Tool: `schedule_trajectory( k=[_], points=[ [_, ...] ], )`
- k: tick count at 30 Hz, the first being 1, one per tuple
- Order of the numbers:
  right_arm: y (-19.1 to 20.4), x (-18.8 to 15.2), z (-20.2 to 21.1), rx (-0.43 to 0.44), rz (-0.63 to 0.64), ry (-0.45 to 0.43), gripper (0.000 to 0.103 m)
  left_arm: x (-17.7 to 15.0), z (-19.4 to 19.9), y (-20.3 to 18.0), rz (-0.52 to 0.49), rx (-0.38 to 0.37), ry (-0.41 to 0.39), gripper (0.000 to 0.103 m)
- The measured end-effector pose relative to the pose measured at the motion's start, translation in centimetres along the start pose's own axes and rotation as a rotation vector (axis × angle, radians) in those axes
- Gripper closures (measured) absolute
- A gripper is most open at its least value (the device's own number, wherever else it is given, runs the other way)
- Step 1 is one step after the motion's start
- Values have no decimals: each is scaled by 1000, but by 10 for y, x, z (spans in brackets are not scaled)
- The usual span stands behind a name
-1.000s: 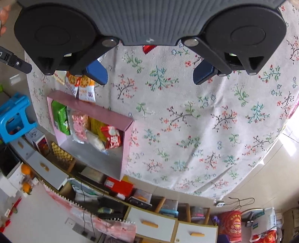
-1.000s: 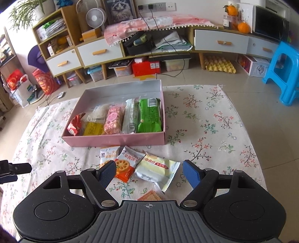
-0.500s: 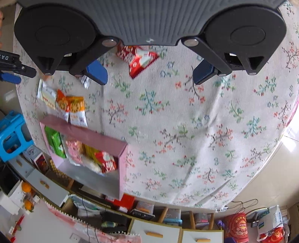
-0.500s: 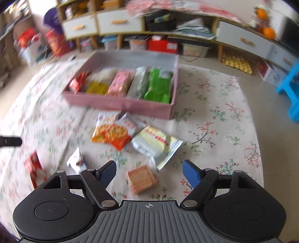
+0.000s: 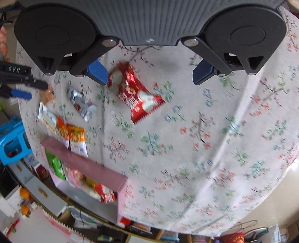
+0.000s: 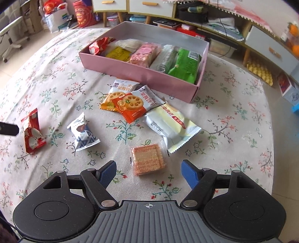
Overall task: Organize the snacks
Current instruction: 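Grasp the red candy pack with the left gripper while the right gripper grasps the wafer biscuit, then carry the red pack and wafer biscuit into the box and open both grippers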
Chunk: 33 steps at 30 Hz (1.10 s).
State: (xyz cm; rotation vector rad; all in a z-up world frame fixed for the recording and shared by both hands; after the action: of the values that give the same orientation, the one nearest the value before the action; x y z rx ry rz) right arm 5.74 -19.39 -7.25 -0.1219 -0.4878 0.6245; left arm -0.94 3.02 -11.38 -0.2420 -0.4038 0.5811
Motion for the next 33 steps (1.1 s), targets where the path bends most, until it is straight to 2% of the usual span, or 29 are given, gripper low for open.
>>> schedule_trajectory(
  k=[4, 7, 8, 10, 11, 12, 14, 17, 20, 22, 33],
  points=[
    [-2, 2, -2, 6, -18, -2, 27, 0, -9, -5, 2, 1, -25, 9],
    [0, 3, -5, 2, -12, 8, 27, 1, -14, -11, -16, 15, -49, 16],
    [0, 3, -6, -3, -9, 13, 27, 1, -16, -14, -30, 20, -55, 25],
    [-1, 3, -9, -8, -9, 19, 27, -1, -18, -20, -88, 43, -82, 35],
    [-1, 3, -10, -6, -12, 21, 27, -2, -19, -24, -120, 55, -103, 43],
    [-2, 3, -11, -1, -14, 22, 27, -2, -19, -26, -142, 55, -117, 47],
    [-1, 3, -14, 8, -14, 27, 31, 0, -18, -28, -154, 36, -124, 62],
    [2, 3, -20, 9, 5, 48, 38, 5, -15, -28, -154, 24, -133, 71],
    [4, 2, -23, 5, 21, 60, 46, 8, -11, -29, -172, 23, -159, 75],
    [3, 2, -22, 6, 13, 57, 57, 9, -9, -30, -173, 15, -163, 77],
    [0, 6, -10, 78, -50, 20, 60, 15, 0, -27, -173, 6, -179, 78]
  ],
)
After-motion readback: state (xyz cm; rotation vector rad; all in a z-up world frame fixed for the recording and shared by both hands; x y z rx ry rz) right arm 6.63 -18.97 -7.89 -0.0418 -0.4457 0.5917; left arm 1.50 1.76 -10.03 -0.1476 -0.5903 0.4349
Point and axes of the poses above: each gripper's, at about its wrist camera, not at the fingertips, and z roughly against the way its jaws point, y to its left, x to its top, the point moved 2 cm from there along -z, roughly the way its jaws point, and after that the axes turned 12 degrees about z, right-handed, at the moved point
